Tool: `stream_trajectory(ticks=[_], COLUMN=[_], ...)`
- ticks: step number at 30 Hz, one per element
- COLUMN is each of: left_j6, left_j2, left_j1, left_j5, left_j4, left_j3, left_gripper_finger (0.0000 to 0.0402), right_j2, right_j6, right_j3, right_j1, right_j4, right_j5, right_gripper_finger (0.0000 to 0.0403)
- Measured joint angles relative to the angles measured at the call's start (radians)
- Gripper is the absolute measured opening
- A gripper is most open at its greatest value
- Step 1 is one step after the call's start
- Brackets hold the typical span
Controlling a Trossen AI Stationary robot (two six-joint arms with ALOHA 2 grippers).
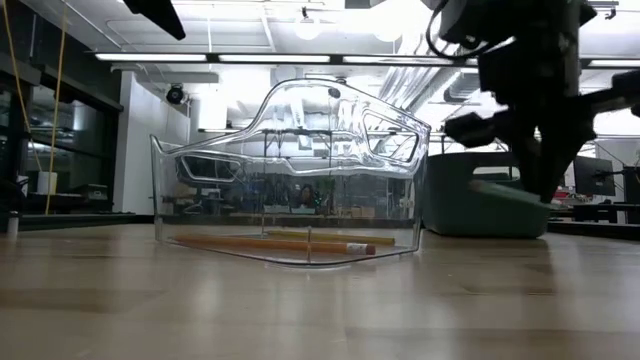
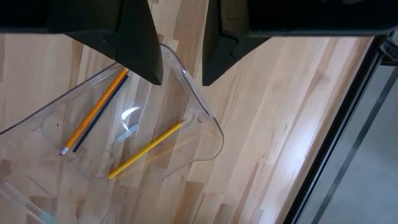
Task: Sort pens & pencils
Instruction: Put the blue pencil into the transparent bin
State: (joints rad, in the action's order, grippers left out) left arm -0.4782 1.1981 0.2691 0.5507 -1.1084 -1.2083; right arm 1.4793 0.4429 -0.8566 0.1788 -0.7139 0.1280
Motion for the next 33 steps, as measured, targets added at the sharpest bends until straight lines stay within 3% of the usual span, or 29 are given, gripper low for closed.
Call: stream_trajectory(ticks=[21,33], left_j6=[-0.086,-0.131], left_j2=[0.0,0.0], left_j1=[0.0,0.0], left_j5=[0.034,0.046], left_j4=[0.016,0.048], left_j3=[0.0,0.0], left_gripper_finger=[0.0101,0.0101], right_j2=[-0.296,-0.384], right_j6=[-0.122,-0.198], right_j3=[-0.001,-0.001], right_j1=[0.043,0.043], right_j4=[-0.122,-0.092], right_j5=[-0.005,-0.024], right_gripper_finger=[0.0,0.0])
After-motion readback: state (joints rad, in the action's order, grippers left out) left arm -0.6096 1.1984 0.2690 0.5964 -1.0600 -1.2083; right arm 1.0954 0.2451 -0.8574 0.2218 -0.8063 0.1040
